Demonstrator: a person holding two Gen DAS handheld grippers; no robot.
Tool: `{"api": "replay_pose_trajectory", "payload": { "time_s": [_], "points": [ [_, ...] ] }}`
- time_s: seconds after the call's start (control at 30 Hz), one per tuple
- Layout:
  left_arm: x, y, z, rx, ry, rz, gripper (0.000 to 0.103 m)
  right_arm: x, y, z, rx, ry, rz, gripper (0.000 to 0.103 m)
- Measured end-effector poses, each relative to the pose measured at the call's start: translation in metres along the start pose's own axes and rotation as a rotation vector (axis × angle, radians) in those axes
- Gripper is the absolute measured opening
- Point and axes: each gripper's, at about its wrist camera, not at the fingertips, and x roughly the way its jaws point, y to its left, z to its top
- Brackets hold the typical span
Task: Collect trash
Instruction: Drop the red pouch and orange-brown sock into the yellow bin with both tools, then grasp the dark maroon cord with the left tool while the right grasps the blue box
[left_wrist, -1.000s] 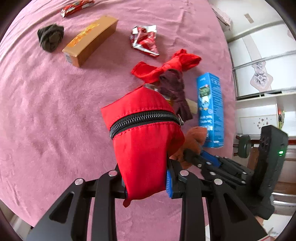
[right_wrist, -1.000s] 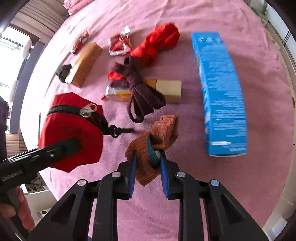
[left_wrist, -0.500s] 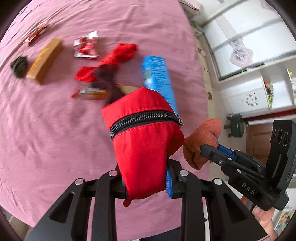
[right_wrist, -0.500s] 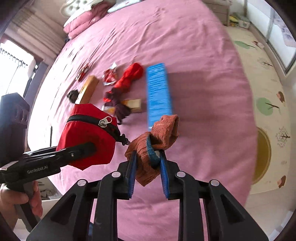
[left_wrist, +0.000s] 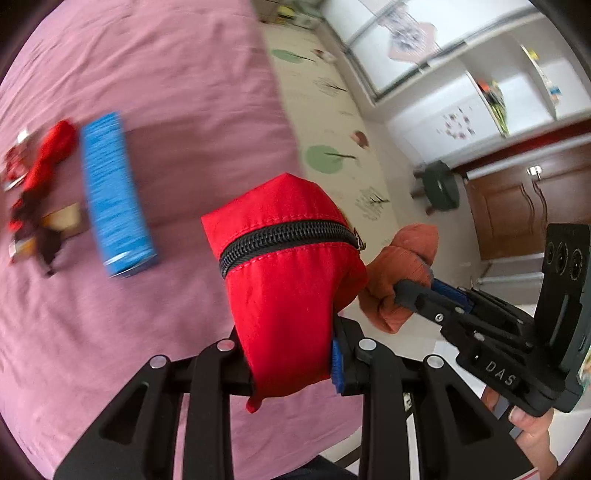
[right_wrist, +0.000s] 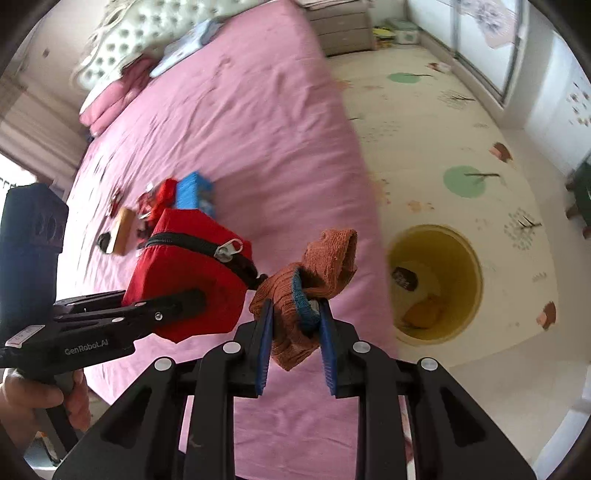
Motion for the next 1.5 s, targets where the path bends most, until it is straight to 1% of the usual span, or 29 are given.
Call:
{"api": "replay_pose_trajectory", "payload": {
  "time_s": [0.2, 0.33, 0.57, 0.7, 0.73, 0.77, 0.8, 0.83, 0.87, 0.9, 1.03, 1.2, 1.37, 1.5],
  "points": [
    [0.043, -0.053, 0.02, 0.077, 0.053, -0.018, 0.028, -0.014, -0.056, -0.005, 0.078, -0.014, -0.029, 0.023],
    [0.068, -0.077, 0.03, 0.11, 0.09, -0.021, 0.028, -0.02, -0.09, -0.007, 0.128, -0.021, -0.043, 0.023],
    [0.106, -0.109, 0.047, 0.157, 0.141, -0.018, 0.028, -0.019, -0.14, -0.007, 0.202, -0.028, -0.069, 0.023],
    [0.124, -0.124, 0.056, 0.185, 0.161, -0.041, 0.028, -0.016, -0.164, -0.003, 0.247, -0.027, -0.068, 0.024],
    [0.126, -0.127, 0.058, 0.193, 0.164, -0.042, 0.028, -0.016, -0.168, -0.002, 0.255, -0.026, -0.071, 0.027],
    [0.128, -0.13, 0.06, 0.205, 0.166, -0.044, 0.03, -0.017, -0.171, -0.001, 0.264, -0.027, -0.071, 0.03],
    [0.13, -0.133, 0.063, 0.221, 0.164, -0.042, 0.037, -0.019, -0.177, 0.0, 0.278, -0.037, -0.078, 0.031],
    [0.131, -0.134, 0.065, 0.232, 0.154, -0.029, 0.044, -0.022, -0.183, 0.001, 0.293, -0.049, -0.086, 0.04],
    [0.13, -0.136, 0.068, 0.239, 0.141, -0.023, 0.063, -0.026, -0.189, 0.001, 0.311, -0.061, -0.094, 0.047],
    [0.13, -0.137, 0.071, 0.239, 0.13, -0.021, 0.07, -0.028, -0.193, 0.002, 0.322, -0.07, -0.101, 0.047],
    [0.124, -0.134, 0.078, 0.246, 0.107, 0.01, 0.07, -0.036, -0.203, 0.0, 0.351, -0.092, -0.114, 0.047],
    [0.11, -0.124, 0.076, 0.256, 0.092, 0.044, 0.07, -0.039, -0.196, 0.001, 0.342, -0.097, -0.107, 0.047],
    [0.092, -0.113, 0.071, 0.248, 0.074, 0.057, 0.07, -0.038, -0.171, 0.01, 0.292, -0.092, -0.082, 0.047],
    [0.071, -0.095, 0.065, 0.22, 0.047, 0.065, 0.07, -0.035, -0.137, 0.019, 0.231, -0.088, -0.054, 0.047]
  ]
}}
